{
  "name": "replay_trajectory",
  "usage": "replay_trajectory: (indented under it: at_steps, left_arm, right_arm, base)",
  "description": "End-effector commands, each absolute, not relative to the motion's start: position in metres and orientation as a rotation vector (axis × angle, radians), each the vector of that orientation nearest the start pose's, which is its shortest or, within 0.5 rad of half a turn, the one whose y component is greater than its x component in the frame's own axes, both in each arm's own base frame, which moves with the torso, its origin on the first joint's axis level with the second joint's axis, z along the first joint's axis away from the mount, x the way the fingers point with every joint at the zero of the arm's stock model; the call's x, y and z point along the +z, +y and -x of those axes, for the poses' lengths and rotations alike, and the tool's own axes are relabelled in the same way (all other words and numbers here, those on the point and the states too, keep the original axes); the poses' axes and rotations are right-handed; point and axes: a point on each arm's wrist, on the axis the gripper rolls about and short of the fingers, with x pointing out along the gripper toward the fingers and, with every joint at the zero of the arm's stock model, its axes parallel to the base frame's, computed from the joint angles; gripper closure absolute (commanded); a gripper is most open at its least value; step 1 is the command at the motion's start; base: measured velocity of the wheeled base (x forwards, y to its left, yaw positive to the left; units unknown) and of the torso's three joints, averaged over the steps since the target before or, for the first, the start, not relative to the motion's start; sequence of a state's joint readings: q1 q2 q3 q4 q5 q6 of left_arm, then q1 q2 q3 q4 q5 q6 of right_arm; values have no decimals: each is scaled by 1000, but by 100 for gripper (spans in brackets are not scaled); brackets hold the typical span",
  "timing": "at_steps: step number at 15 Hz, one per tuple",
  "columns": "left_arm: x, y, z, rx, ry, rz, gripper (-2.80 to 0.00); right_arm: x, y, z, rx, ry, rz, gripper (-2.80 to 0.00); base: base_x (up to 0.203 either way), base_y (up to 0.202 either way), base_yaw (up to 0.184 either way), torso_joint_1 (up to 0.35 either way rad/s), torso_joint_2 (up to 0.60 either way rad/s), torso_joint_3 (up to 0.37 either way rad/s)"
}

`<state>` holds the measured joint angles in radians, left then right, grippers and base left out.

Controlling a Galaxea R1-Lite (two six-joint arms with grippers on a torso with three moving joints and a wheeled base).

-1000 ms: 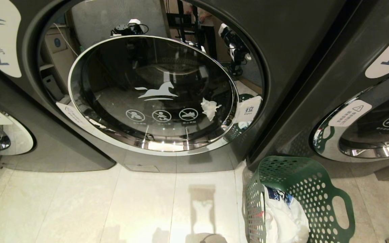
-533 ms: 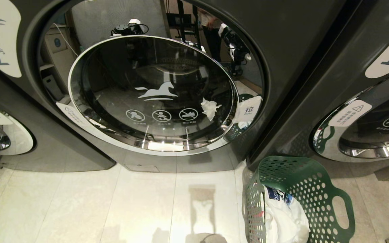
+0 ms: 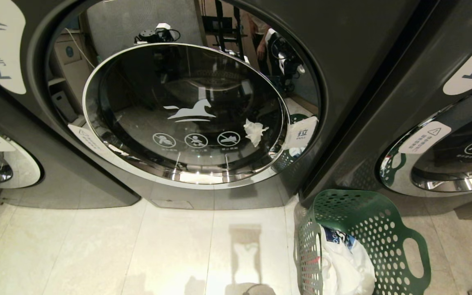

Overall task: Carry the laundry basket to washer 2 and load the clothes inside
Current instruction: Open the lid of the washing machine

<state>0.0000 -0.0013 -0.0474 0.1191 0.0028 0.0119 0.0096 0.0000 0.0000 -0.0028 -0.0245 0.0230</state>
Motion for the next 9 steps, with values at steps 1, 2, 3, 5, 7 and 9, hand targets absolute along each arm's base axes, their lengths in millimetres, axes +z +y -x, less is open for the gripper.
replay_trajectory:
  at_steps: [1,2,3,5,7,9]
  left_arm:
    - [76,0,27,3,72,-12,0]
    - [76,0,27,3,72,-12,0]
    - [76,0,27,3,72,-12,0]
    - [76,0,27,3,72,-12,0]
    - [76,0,27,3,72,-12,0]
    - [76,0,27,3,72,-12,0]
  right_arm:
    - [76,-1,23,-15,-2,-23,0]
    - [76,-1,23,-15,-2,-23,0]
    - [76,-1,23,-15,-2,-23,0]
    - [76,-1,23,-14,-2,-23,0]
    - [76,-1,23,-15,-2,-23,0]
    - [76,-1,23,-14,-2,-23,0]
  base:
    - [0,0,0,0,0,0]
    - [0,0,0,0,0,0]
    - [0,0,0,0,0,0]
    - [0,0,0,0,0,0]
    - [0,0,0,0,0,0]
    - [0,0,0,0,0,0]
